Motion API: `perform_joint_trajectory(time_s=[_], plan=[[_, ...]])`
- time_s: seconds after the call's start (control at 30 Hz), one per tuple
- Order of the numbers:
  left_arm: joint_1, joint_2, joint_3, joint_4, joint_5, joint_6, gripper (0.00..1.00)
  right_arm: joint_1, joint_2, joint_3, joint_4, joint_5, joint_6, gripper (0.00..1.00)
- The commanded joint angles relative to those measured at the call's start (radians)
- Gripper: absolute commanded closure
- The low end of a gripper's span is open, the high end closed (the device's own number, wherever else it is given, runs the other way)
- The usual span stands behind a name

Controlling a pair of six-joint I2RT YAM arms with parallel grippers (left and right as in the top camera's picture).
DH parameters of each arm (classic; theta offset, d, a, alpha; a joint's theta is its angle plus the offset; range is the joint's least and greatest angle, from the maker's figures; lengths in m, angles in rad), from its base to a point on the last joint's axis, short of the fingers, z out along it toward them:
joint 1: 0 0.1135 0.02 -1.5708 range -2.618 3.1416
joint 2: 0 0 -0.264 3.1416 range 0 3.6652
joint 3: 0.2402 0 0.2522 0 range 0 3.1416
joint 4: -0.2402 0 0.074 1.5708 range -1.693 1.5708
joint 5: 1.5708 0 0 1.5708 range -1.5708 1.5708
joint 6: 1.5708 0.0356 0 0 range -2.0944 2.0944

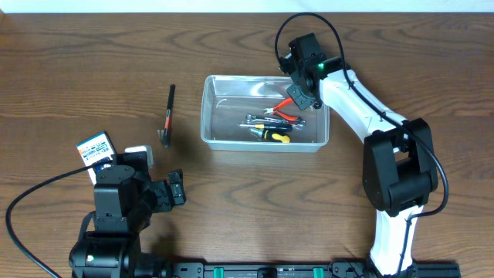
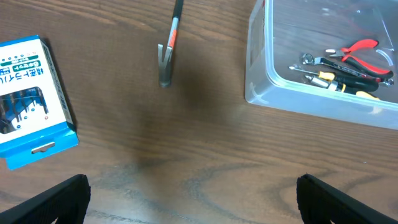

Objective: Pack container

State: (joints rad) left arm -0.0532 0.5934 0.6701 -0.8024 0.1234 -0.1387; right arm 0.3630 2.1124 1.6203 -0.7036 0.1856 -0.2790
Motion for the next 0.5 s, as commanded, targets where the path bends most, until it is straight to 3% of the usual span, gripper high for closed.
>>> perform_joint_trajectory(time_s=[0.0, 0.2, 0.47], plan=[[0.004, 0.000, 0.019, 0.003, -0.011, -0.010, 0.02, -0.006, -0.034, 0.010, 0.017, 0.036, 0.018, 0.97], [0.004, 0.000, 0.019, 0.003, -0.011, -0.010, 0.02, -0.004, -0.035, 0.010, 0.009, 0.013, 0.017, 0.98], [0.004, 0.000, 0.019, 0.003, -0.011, -0.009, 0.02, 0.044, -0.089, 0.010, -0.175, -0.115, 0.040, 0.93]])
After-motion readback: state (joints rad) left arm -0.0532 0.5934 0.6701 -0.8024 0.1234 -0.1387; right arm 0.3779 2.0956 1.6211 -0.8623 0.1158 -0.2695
